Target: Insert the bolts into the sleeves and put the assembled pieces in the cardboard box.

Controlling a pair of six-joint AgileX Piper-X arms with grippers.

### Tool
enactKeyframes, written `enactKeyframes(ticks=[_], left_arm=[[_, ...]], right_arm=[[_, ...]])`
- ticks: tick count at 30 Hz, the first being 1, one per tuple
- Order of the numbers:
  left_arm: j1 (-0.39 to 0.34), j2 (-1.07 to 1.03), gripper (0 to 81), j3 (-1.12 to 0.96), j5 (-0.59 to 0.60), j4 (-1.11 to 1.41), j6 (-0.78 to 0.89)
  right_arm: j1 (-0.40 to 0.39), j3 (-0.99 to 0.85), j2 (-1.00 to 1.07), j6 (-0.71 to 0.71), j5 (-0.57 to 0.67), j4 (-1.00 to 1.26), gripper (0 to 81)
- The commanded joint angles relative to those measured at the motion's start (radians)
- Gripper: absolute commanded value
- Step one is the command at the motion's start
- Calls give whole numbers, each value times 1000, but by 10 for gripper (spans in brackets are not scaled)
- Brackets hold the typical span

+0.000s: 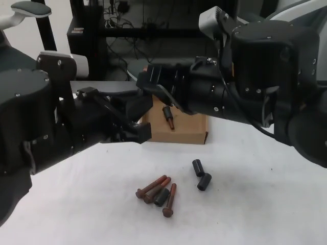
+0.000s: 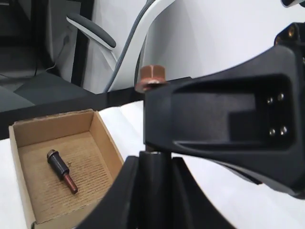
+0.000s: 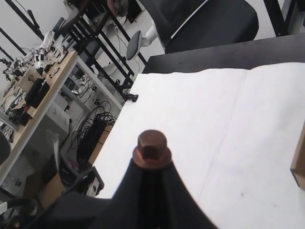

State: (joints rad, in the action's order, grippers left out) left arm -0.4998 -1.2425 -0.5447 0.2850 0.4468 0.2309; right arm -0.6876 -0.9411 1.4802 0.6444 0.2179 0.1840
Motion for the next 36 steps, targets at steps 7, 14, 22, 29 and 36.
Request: enactKeyframes(ticks=[7, 14, 22, 29, 36], left_arm=[[1, 2, 15, -12, -9, 38, -15], [1, 2, 15, -12, -9, 38, -15], [1, 2, 15, -12, -9, 38, -15], [1, 2, 15, -12, -9, 38, -15], [1, 2, 15, -12, -9, 46, -56]], right_arm=[[-18, -8, -18, 0, 120, -24, 6], [-18, -8, -18, -45, 147, -24, 234], [-18, -8, -18, -41, 144, -22, 623], [-4, -10, -18, -41, 126, -22, 623], [29, -36, -18, -67, 132, -22, 623]])
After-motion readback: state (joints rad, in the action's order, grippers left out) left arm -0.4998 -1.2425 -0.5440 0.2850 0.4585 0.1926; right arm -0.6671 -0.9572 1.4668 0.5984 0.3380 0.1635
